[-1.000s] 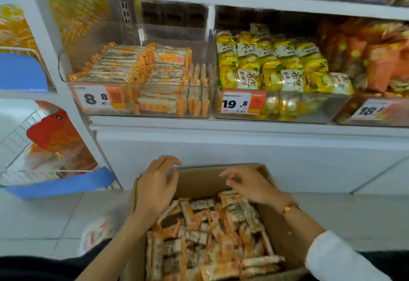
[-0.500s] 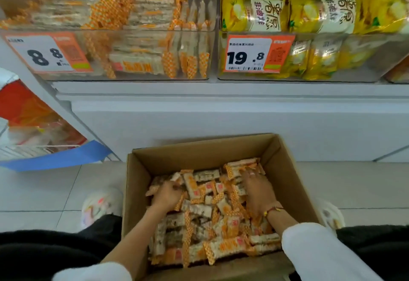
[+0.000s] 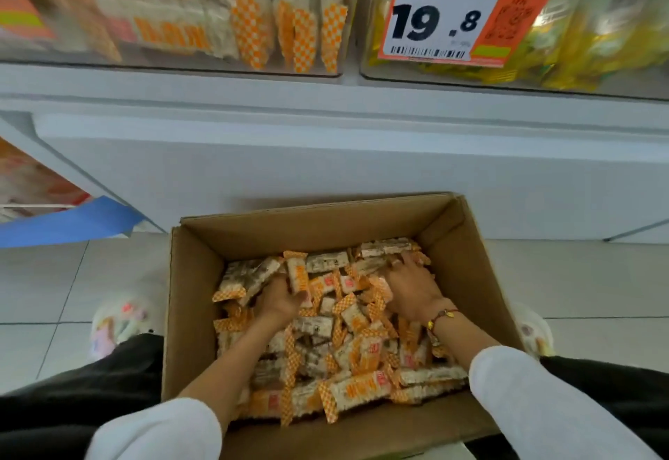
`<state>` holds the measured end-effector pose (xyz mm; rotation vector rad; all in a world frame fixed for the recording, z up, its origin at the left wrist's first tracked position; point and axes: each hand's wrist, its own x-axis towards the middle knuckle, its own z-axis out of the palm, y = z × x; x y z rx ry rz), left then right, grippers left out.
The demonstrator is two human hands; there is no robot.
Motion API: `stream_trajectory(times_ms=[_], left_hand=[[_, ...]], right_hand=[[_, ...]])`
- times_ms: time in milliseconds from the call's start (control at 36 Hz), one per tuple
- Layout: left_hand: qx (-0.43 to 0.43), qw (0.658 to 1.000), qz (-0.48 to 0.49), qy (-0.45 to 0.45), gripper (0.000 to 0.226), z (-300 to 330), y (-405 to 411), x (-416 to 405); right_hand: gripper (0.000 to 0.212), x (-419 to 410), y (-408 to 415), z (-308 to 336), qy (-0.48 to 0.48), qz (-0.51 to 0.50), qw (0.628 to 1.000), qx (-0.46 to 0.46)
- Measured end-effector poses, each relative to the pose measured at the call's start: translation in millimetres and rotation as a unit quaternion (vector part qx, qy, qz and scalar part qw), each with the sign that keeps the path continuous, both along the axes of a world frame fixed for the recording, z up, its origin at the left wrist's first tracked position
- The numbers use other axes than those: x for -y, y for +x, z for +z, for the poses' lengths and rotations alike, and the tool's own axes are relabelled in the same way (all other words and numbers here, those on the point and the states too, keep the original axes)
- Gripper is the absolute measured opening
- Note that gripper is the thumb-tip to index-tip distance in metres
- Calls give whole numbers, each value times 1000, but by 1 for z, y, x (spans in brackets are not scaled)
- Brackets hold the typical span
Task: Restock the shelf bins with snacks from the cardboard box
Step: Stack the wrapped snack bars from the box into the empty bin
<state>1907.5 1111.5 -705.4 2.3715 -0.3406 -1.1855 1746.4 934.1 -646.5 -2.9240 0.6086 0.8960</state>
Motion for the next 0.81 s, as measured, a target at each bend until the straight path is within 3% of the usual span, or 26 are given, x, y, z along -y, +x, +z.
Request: stream_trajectory(times_ms=[111,194,250,333,472,667,722,806], left_hand=[[-81,996,-21,-25,30,38,-2,8],[-130,989,-17,-63,38,73,-2,9],[-142,987,-32,-74,34,97,1,9],[-125,985,-78,-86,36,133,10,8],[-51,975,-204,-73,34,191,15,9],[-50,970,-192,-143,25,258,3,12],[-65,969,-157,-180,14,273,0,11],[-73,960,-140,-232,29,291,-1,9]], right_hand=[[38,-5,-8,17,26,-55,995,74],[23,-4,-15,32,136,-166,958,188],[9,1,-18,51,235,-249,909,239],[10,7,-19,94,385,-359,807,266],[34,8,-23,162,558,-376,688,271],[32,-5,-4,223,606,-355,638,316],[31,-15,6,234,585,-356,642,345],[45,-32,21,249,522,-373,641,421]])
